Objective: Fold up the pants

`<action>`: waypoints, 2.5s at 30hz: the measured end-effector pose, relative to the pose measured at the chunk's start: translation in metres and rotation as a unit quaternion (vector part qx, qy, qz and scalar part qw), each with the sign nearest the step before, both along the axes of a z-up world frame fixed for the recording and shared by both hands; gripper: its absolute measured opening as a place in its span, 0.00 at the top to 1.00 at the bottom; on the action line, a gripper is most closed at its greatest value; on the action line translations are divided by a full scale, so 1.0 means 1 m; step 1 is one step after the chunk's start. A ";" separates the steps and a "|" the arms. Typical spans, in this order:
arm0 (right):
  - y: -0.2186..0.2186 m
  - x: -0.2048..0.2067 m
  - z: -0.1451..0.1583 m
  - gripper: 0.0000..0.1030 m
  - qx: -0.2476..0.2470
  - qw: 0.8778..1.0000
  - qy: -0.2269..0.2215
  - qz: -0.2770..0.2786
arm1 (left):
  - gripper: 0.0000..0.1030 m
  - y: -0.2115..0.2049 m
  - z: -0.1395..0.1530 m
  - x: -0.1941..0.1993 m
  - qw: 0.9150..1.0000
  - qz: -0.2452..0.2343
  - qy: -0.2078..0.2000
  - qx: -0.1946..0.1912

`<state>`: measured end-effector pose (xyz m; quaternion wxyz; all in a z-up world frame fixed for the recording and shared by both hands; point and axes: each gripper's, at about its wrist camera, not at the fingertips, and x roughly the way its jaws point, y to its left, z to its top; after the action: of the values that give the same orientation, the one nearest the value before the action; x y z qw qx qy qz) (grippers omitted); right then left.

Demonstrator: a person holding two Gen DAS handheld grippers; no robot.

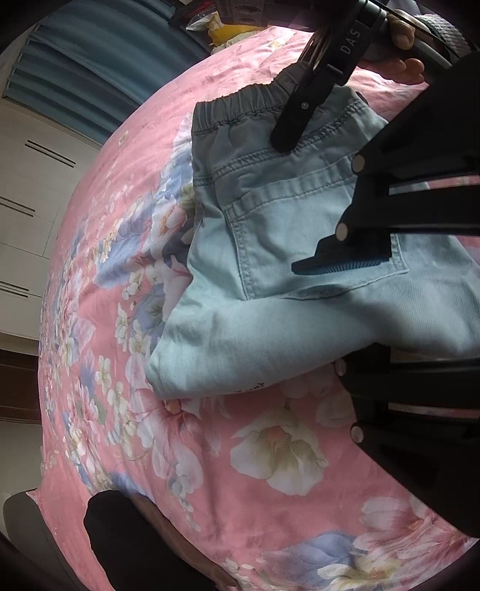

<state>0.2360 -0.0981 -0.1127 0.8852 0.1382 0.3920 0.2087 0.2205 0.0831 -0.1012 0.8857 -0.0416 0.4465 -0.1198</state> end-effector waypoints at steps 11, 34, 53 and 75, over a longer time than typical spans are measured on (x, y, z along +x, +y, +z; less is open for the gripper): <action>-0.001 0.003 -0.005 0.61 -0.002 1.000 0.013 -0.005 | 0.76 0.002 -0.007 0.005 1.000 0.006 0.005 0.006; -0.008 0.006 -0.019 0.61 0.006 0.999 0.032 -0.016 | 0.71 0.005 -0.017 0.008 1.000 0.014 0.019 0.009; -0.008 0.008 -0.022 0.59 0.008 0.999 0.039 -0.020 | 0.64 0.006 -0.021 0.011 0.999 0.017 0.026 0.015; -0.010 -0.007 -0.013 0.51 -0.027 0.998 0.046 -0.031 | 0.38 0.012 -0.017 -0.010 0.997 0.041 0.032 0.048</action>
<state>0.2288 -0.1076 -0.1255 0.8756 0.1363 0.4335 0.1640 0.2103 0.0954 -0.1180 0.8762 -0.0212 0.4777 -0.0604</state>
